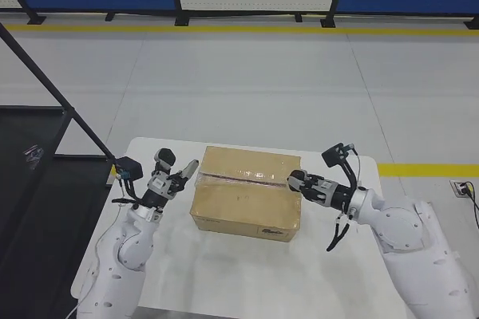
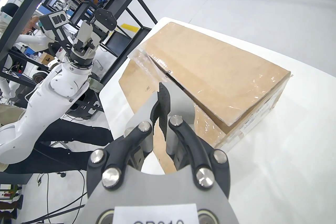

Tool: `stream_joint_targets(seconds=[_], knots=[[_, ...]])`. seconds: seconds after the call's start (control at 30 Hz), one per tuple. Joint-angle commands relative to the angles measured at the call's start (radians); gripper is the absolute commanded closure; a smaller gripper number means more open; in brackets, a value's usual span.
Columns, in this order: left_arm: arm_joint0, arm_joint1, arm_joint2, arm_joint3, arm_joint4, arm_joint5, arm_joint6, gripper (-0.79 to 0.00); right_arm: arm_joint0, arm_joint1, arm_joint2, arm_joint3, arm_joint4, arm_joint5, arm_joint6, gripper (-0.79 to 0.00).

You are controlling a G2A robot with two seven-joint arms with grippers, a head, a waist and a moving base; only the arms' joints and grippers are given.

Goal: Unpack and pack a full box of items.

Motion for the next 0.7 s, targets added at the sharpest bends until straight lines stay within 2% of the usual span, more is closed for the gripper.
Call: stream_joint_targets(seconds=[0.0,0.13,0.43,0.53,0.67], knots=[[-0.013,-0.003,0.010,0.001,-0.130,-0.014,-0.084,0.000,0.007,0.001,-0.004,0.010,0.001,-0.006,-0.003,0.000],[-0.054,-0.005,0.030,0.008,-0.417,0.007,-0.341,0.000,0.020,0.001,-0.017,0.031,0.003,-0.017,-0.013,0.000],[-0.054,-0.005,0.030,0.008,-0.417,0.007,-0.341,0.000,0.031,0.003,-0.027,0.036,-0.013,-0.036,-0.018,0.000],[-0.040,-0.003,0.039,0.010,-0.476,0.025,-0.401,0.000,0.022,0.002,-0.029,0.030,-0.015,-0.030,-0.032,0.000],[-0.068,-0.002,0.061,0.035,-0.555,0.087,-0.525,0.000,0.012,0.004,-0.036,0.015,-0.022,-0.018,-0.049,0.000]])
